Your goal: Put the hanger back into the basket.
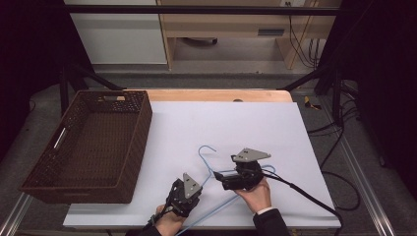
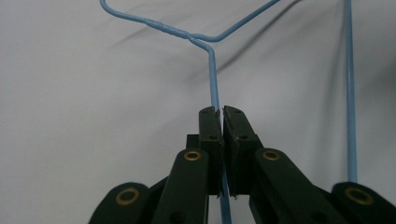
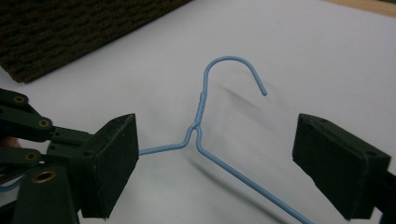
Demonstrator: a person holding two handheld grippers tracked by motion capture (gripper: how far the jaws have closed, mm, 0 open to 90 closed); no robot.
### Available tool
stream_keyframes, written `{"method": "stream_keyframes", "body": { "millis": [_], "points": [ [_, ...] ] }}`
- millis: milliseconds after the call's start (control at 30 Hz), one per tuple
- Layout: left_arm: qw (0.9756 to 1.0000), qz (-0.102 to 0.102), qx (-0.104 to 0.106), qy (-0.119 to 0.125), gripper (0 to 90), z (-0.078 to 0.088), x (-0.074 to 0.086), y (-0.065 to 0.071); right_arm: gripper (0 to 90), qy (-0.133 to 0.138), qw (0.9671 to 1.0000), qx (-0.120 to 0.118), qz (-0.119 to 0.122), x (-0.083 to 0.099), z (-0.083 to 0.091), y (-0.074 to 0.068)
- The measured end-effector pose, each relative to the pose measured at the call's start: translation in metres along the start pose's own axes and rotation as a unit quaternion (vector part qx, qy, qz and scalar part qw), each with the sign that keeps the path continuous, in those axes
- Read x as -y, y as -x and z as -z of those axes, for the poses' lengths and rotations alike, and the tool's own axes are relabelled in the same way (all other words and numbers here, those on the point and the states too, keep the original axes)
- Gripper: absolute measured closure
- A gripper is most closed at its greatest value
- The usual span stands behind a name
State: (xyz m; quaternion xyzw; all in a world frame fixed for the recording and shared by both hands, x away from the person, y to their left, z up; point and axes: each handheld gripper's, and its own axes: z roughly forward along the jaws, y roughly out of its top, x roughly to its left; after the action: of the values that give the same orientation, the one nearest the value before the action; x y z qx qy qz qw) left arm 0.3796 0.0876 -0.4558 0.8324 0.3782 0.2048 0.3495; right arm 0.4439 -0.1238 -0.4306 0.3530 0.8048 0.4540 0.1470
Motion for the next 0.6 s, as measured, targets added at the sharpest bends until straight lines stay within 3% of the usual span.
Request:
{"method": "stream_keyframes", "body": {
  "millis": [433,600],
  "points": [
    [1.0,0.003,0.001,0.004,86.3,0.0,0.001,0.0,30.8,-0.029,0.9993,0.003,-0.024,-0.013,-0.034,-0.009],
    [1.0,-0.004,-0.004,0.005,86.3,0.0,0.0,-0.001,39.2,-0.05,0.9986,0.008,-0.015,-0.014,-0.049,-0.012]
  ]
}}
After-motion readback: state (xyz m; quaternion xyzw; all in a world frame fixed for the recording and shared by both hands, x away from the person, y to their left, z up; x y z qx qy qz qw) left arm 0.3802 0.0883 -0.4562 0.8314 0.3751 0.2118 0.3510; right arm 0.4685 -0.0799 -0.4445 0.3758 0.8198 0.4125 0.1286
